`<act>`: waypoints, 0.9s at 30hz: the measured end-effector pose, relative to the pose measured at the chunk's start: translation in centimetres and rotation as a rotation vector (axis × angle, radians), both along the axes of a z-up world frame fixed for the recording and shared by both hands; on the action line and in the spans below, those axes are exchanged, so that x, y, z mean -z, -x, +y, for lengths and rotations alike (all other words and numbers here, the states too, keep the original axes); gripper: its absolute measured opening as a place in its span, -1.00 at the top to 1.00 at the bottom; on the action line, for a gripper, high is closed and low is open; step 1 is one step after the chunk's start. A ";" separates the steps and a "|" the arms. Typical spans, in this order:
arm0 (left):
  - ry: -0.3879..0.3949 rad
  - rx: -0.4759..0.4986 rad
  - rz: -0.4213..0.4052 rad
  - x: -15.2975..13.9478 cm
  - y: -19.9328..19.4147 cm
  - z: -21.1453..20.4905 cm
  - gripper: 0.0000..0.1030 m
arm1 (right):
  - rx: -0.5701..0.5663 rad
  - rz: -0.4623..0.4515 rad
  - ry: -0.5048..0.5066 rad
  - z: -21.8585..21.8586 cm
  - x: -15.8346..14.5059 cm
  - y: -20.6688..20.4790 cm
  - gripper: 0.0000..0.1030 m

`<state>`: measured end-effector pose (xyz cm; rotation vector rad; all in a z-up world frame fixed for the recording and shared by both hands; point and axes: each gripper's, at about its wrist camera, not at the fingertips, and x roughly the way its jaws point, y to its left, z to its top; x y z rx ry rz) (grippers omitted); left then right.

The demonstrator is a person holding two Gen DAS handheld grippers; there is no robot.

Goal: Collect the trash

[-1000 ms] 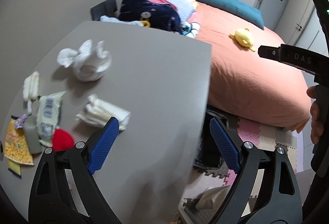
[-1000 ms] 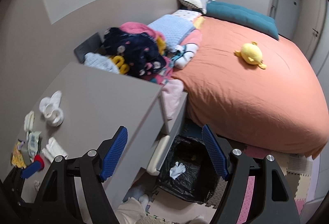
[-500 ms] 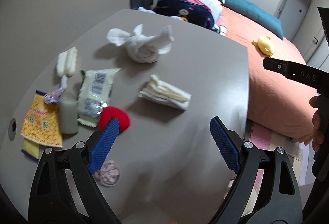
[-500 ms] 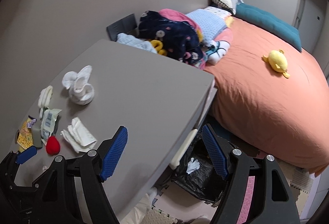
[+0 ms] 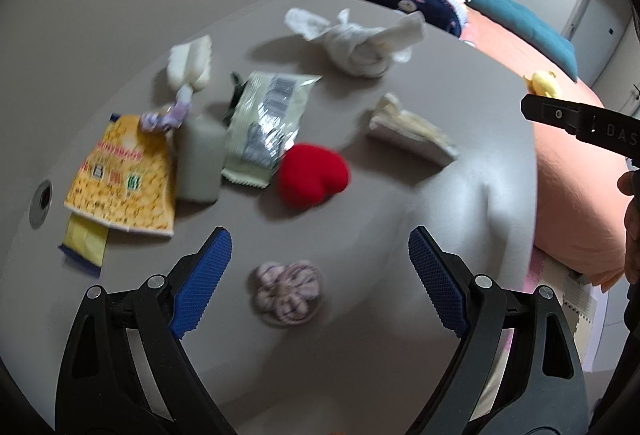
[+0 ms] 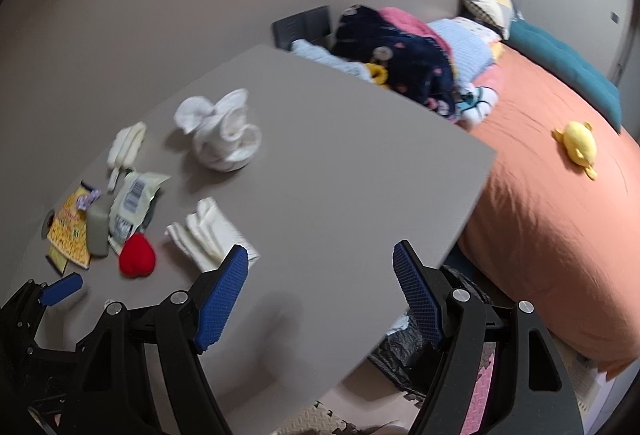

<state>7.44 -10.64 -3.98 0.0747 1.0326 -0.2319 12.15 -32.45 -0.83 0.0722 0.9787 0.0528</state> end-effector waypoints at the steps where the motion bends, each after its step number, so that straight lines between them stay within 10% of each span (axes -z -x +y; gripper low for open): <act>1: -0.003 -0.001 0.005 0.2 0.0 0.2 -0.70 | -0.009 0.006 -0.001 0.3 0.2 -0.1 -0.47; 14: -0.027 -0.021 0.050 3.0 0.6 1.9 -0.51 | -0.140 0.105 0.014 5.5 3.8 -2.4 -0.46; 27: -0.063 0.004 0.015 3.2 0.6 1.2 0.34 | -0.232 0.174 0.060 8.3 6.0 -4.3 0.65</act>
